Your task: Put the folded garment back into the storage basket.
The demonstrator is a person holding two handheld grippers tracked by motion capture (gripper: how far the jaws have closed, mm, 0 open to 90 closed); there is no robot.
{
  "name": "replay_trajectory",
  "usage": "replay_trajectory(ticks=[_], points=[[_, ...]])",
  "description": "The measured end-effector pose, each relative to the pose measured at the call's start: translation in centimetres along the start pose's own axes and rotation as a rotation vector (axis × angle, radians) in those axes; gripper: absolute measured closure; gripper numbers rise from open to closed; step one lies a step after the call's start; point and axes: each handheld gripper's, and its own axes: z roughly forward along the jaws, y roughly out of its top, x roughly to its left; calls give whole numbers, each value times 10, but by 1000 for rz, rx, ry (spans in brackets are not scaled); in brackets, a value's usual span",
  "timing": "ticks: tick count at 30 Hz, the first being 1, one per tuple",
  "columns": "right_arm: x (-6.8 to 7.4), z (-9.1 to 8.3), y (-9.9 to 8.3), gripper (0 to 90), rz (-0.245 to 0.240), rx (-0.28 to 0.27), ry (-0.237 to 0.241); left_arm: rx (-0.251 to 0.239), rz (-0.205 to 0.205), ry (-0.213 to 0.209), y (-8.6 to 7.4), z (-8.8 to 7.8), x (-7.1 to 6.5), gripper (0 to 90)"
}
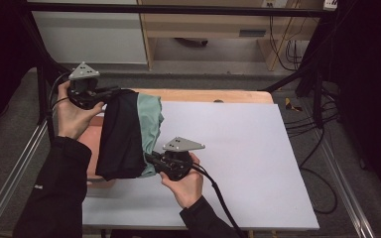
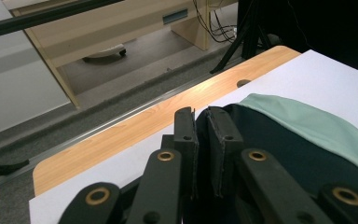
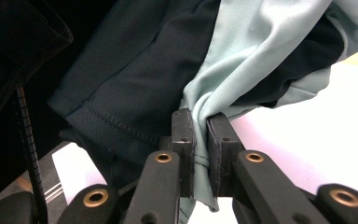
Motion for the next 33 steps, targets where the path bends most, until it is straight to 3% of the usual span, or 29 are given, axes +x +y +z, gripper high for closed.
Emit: replay_trajectory(ticks=[13, 23, 33], points=[[15, 21, 10, 831, -27, -8, 24, 9, -16, 31, -6, -12, 23, 826], [31, 52, 16, 832, -57, -3, 42, 4, -32, 66, -15, -23, 49, 835], [41, 76, 18, 831, -65, -21, 44, 13, -49, 103, -25, -23, 72, 839]])
